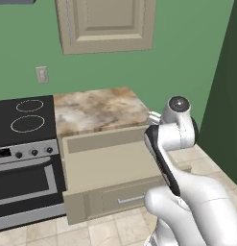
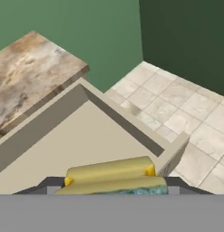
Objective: Restock the sink supplies by placing the sponge and soap dispenser on the counter and next to the sink. Make sure the soap dispenser is upright.
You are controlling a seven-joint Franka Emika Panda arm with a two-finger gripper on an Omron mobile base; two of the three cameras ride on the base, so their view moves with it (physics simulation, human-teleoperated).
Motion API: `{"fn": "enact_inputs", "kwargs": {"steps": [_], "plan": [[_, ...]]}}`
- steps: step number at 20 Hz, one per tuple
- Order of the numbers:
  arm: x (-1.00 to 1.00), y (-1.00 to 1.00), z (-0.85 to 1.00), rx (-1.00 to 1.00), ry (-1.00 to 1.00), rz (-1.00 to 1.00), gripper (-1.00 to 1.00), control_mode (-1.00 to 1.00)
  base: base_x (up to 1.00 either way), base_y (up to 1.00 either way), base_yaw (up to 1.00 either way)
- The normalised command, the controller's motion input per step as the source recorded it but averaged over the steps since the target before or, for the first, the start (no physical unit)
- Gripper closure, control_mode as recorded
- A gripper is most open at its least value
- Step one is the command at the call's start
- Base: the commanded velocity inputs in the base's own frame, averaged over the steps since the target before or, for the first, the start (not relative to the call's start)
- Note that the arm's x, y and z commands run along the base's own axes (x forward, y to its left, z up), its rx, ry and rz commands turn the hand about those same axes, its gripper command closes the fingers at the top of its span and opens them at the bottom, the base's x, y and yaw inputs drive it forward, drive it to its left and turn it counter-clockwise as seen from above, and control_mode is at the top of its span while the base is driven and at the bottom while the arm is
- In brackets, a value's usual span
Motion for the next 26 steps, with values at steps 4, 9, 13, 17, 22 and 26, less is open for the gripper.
{"fn": "enact_inputs", "kwargs": {"steps": [4, 9, 13, 17, 22, 26], "plan": [[0.00, 0.00, 0.00, 0.00, 0.05, -0.06, 1.00, -1.00, 0.00, 0.00, 0.00], [0.00, 0.00, 0.00, 0.00, 0.00, 0.00, 1.00, 1.00, -0.07, 0.01, 0.00], [0.00, 0.00, 0.00, 0.00, 0.00, 0.00, 1.00, 1.00, -0.69, 0.57, 0.17], [0.00, 0.00, 0.00, 0.00, 0.00, 0.00, 1.00, 1.00, -0.60, 0.98, 0.49], [0.00, 0.00, 0.00, 0.00, 0.00, 0.00, 1.00, 1.00, -0.31, 1.00, 0.69], [0.00, 0.00, 0.00, 0.00, 0.00, 0.00, 1.00, 1.00, -0.13, 1.00, 0.69]]}}
